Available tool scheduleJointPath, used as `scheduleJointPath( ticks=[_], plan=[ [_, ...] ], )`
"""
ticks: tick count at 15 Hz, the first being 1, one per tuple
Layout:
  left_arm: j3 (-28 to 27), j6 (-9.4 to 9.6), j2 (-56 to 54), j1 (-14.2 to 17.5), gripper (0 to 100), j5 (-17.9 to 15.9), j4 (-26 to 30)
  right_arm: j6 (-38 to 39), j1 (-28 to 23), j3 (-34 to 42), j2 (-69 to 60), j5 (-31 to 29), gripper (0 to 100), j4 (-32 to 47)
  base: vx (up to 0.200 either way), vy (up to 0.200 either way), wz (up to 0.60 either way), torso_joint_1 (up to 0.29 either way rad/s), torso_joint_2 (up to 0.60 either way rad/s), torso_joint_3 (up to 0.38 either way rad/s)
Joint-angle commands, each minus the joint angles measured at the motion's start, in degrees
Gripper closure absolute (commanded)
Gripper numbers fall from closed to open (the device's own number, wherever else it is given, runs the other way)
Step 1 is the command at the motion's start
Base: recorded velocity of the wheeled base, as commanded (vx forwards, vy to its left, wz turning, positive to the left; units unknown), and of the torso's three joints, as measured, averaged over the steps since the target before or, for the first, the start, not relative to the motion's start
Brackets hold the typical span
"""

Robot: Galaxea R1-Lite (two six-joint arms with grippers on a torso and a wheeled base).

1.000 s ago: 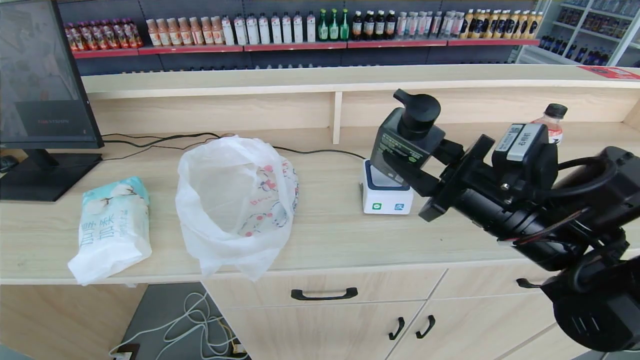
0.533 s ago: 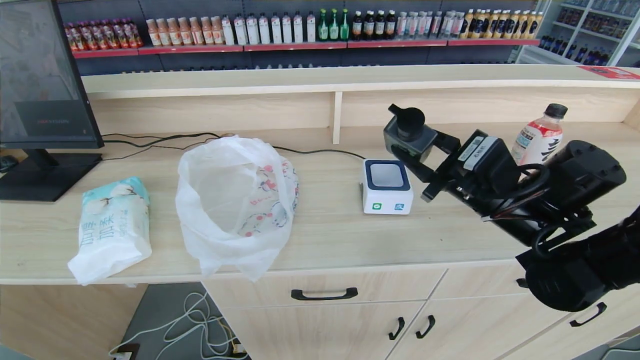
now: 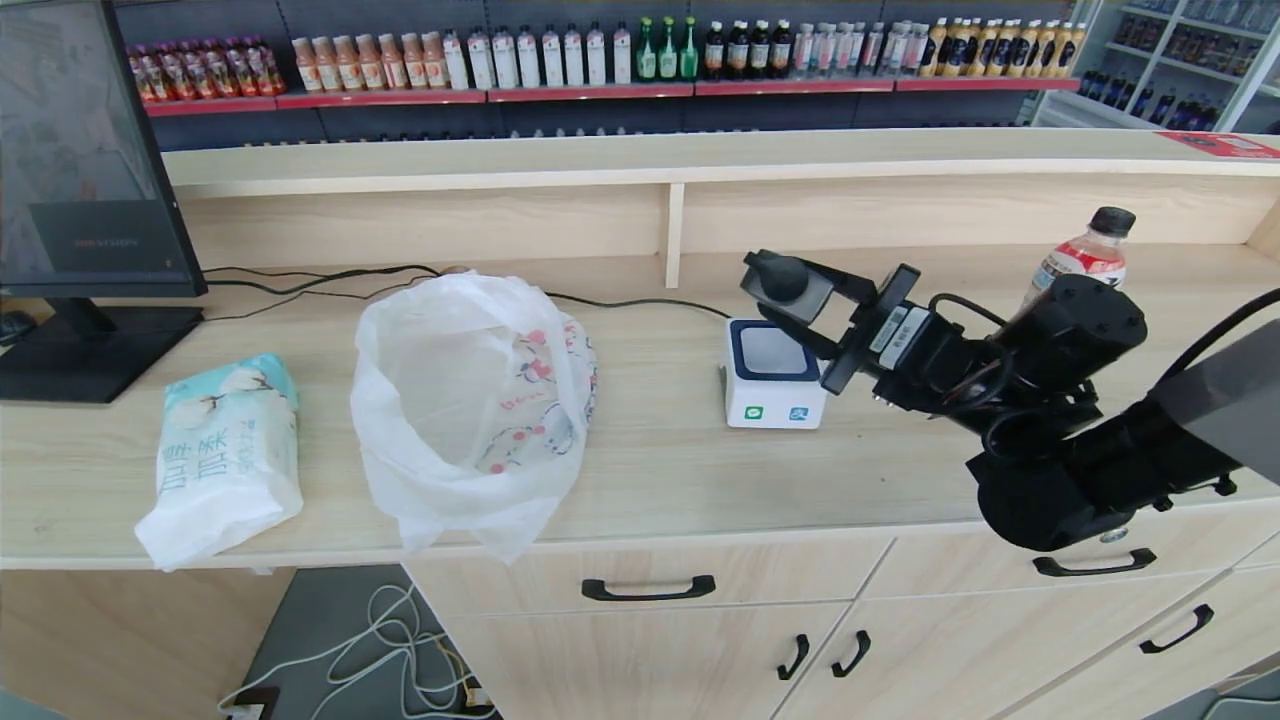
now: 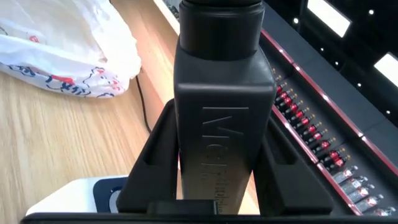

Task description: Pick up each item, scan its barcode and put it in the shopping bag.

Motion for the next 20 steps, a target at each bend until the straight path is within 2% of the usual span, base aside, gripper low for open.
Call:
scheduleJointPath(
  ticks=[1,10,20],
  plan=[
    [0.00,-0.02,0.00,0.00,0,0.00,-0.01,-0.64,-1.04,-1.42,2.47,1.23,100,-0.06,0.000,0.000,0.00,0.000,0.00,0.000],
    [0.00,0.07,0.00,0.00,0,0.00,-0.01,-1.96,-1.65,-4.85,6.60,2.37,100,-0.06,0.000,0.000,0.00,0.000,0.00,0.000],
    [0.00,0.16,0.00,0.00,0,0.00,-0.10,-1.96,-1.65,-4.85,6.60,2.46,100,-0.06,0.000,0.000,0.00,0.000,0.00,0.000]
  ],
)
